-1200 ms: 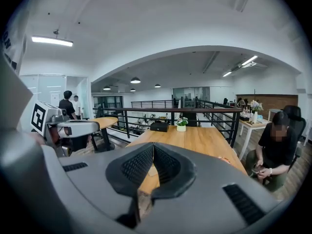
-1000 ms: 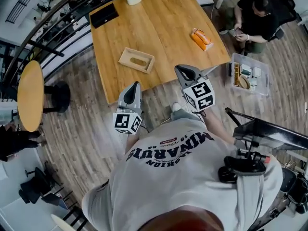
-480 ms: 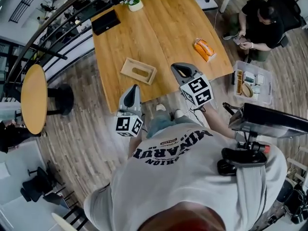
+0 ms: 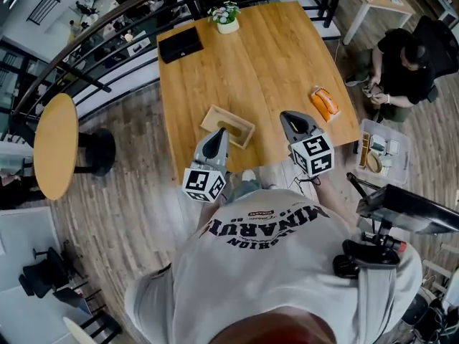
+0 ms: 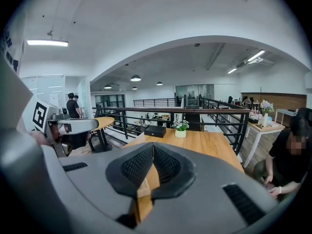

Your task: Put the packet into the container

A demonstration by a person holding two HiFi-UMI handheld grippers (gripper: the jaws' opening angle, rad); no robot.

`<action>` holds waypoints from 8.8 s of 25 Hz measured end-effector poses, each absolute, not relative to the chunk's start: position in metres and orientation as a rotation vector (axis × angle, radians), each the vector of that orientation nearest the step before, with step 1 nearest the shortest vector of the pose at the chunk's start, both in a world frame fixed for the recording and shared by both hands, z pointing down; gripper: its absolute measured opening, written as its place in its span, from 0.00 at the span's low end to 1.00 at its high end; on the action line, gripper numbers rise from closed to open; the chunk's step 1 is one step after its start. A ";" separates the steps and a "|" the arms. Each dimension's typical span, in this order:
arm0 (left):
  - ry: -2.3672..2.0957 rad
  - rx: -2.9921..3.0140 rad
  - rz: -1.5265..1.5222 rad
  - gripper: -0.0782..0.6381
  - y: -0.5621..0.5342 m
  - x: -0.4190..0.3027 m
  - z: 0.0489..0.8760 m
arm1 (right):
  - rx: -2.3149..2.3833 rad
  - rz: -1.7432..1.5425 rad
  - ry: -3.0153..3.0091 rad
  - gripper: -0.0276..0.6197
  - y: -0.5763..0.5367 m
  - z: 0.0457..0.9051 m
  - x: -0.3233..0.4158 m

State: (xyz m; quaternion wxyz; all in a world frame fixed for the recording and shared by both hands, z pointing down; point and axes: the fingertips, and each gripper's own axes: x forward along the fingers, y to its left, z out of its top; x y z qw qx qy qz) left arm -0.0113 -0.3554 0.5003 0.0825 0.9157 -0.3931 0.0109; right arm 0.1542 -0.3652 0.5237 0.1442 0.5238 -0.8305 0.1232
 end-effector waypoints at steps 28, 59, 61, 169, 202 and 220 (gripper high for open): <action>-1.251 2.714 -0.039 0.10 -0.416 -0.031 0.490 | 1.396 0.344 -2.438 0.06 -0.442 0.518 0.099; -1.585 2.402 0.126 0.10 -0.430 -0.121 0.543 | 1.262 0.851 -1.424 0.68 -0.528 0.809 0.431; -1.586 2.391 0.135 0.10 -0.428 -0.120 0.548 | 1.199 0.851 -1.354 0.71 -0.519 0.844 0.442; -1.752 2.090 0.104 0.10 -0.352 -0.166 0.606 | 0.233 0.767 -1.989 0.30 -0.503 0.596 -0.009; -1.945 1.838 0.105 0.10 -0.268 -0.218 0.623 | 0.244 0.758 -1.829 0.30 -0.492 0.735 -0.043; -2.082 1.649 0.077 0.10 -0.226 -0.236 0.628 | 0.342 0.599 -1.630 0.26 -0.484 0.888 -0.081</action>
